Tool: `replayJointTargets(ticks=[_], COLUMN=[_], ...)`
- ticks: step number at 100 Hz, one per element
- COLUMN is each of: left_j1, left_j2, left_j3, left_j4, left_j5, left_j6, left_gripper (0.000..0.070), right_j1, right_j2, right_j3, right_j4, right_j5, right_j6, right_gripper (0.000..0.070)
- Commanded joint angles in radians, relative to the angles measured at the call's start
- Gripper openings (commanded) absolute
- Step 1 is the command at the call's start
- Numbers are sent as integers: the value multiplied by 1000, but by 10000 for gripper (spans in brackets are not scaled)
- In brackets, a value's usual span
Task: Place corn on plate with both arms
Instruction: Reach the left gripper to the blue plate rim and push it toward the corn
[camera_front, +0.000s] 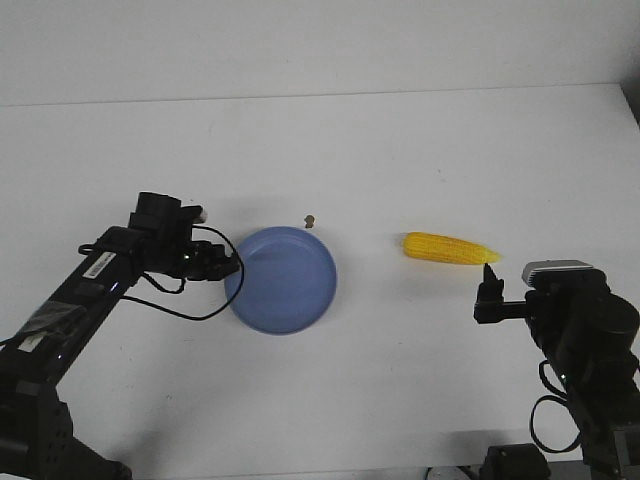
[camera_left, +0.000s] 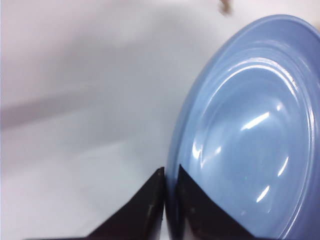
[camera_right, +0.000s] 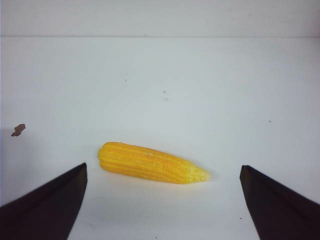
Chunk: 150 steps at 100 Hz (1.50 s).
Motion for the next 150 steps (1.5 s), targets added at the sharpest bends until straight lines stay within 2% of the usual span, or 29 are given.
replayJointTargets(ticks=[1,60,116,120,130,134,143,150], left_j1=[-24,-192,-227,-227,-227,-227,-227,-227], left_j2=[17,78,195,196,196,196,196,196], left_j3=[9,-16,-16,-16,-16,-16,-16,-16], left_j4=[0,47,53,53,55,53,53,53], left_j5=[6,6,7,7,7,7,7,7], left_j6=[24,48,68,68,65,65,65,65], left_gripper=[6,6,20,52,257,316,384,401], right_j1=[0,0,0,0,0,0,0,0], right_j2=[4,4,3,3,3,3,3,3], right_j3=[18,18,18,18,18,18,18,18], right_j4=[9,9,8,8,8,9,9,9], right_j5=[0,0,0,0,0,0,0,0], right_j6=[7,7,6,6,6,6,6,6], right_gripper=[642,642,642,642,642,642,642,642])
